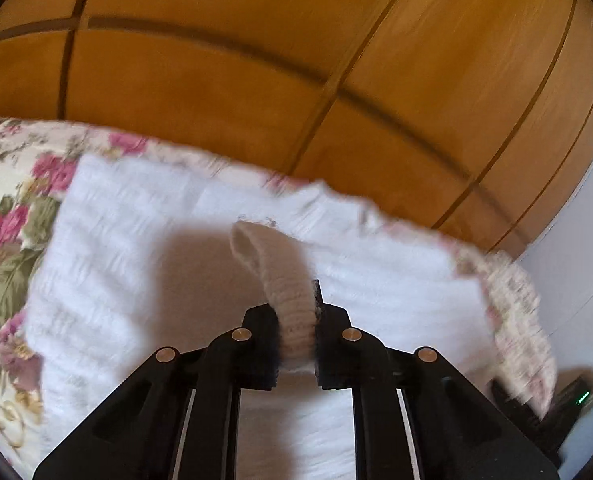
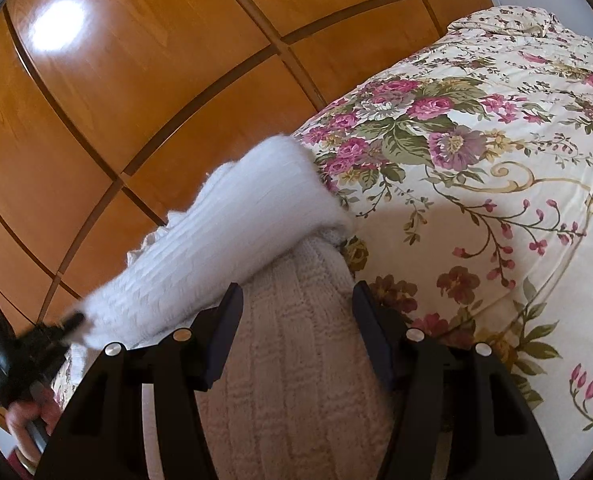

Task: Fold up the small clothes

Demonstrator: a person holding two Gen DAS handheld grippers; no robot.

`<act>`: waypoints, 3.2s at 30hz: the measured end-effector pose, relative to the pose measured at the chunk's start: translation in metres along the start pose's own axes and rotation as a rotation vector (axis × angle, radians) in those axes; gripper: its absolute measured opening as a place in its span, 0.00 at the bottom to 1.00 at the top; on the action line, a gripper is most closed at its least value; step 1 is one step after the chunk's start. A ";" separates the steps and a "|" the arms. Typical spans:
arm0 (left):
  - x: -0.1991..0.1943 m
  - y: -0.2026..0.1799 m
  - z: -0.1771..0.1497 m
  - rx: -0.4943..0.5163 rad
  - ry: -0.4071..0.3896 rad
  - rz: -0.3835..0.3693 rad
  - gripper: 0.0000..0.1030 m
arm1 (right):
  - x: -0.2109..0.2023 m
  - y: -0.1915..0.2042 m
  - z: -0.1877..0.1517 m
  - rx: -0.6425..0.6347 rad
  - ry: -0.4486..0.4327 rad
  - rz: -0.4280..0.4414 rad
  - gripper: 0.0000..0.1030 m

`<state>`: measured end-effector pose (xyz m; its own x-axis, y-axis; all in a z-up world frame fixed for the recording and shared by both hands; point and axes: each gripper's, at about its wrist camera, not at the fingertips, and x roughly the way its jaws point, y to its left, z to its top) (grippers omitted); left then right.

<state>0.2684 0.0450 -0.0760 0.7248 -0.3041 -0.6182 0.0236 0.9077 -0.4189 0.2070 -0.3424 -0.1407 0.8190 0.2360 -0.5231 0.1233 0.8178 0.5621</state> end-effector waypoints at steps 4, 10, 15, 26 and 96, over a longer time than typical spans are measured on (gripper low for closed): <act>0.010 0.024 -0.024 -0.052 0.018 -0.069 0.28 | -0.001 0.003 0.001 -0.006 0.010 -0.020 0.56; 0.013 0.031 -0.028 -0.093 0.004 -0.149 0.41 | 0.003 0.013 0.028 -0.123 0.035 -0.283 0.65; 0.014 0.029 -0.029 -0.079 0.005 -0.135 0.41 | 0.043 0.013 0.046 -0.163 0.131 -0.241 0.62; 0.024 0.013 -0.028 0.016 0.025 -0.070 0.49 | 0.041 0.059 0.029 -0.536 -0.026 -0.558 0.06; -0.073 0.026 -0.090 -0.028 0.006 -0.024 0.96 | -0.017 0.033 -0.034 -0.296 0.108 -0.117 0.97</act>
<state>0.1537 0.0650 -0.1019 0.7204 -0.3272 -0.6115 0.0215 0.8918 -0.4519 0.1778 -0.3013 -0.1350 0.7427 0.1726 -0.6470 0.0318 0.9560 0.2916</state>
